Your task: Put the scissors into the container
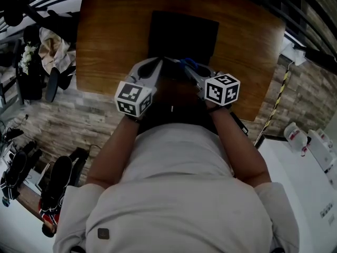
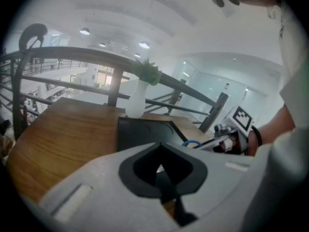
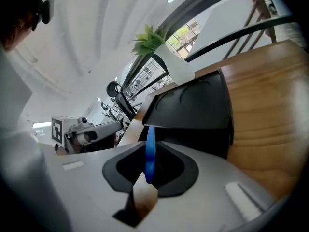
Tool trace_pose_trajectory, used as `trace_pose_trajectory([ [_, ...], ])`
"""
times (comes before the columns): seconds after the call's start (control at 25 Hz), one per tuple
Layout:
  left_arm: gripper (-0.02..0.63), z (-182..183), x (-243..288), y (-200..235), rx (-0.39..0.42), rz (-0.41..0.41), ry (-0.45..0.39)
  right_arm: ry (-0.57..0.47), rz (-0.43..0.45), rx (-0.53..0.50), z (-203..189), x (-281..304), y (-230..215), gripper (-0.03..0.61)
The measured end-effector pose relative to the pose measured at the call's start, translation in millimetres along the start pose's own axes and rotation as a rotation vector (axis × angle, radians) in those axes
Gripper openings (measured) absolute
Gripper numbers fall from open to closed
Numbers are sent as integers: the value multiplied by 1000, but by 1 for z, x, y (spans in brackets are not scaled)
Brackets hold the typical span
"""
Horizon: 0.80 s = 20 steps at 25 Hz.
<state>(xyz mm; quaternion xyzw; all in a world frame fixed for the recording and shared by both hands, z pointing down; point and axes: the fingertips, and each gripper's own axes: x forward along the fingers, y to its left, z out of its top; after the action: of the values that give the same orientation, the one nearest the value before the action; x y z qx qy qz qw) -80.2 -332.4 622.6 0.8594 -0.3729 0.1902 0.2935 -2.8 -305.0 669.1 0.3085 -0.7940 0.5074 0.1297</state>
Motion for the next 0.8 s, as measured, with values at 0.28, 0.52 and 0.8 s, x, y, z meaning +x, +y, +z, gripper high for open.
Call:
trace_pose_trajectory([
  [0.28,2,-7,5,6,-8,3,13,15,-3,54,-5,11,-11,58],
  [0.52,2,-11,3,12,-5,25,13,41,1,59,-8,18,-13,58],
  [0.8,2,-8,13,5,4,0,13,60,-20,69,-12,21,-21,60],
])
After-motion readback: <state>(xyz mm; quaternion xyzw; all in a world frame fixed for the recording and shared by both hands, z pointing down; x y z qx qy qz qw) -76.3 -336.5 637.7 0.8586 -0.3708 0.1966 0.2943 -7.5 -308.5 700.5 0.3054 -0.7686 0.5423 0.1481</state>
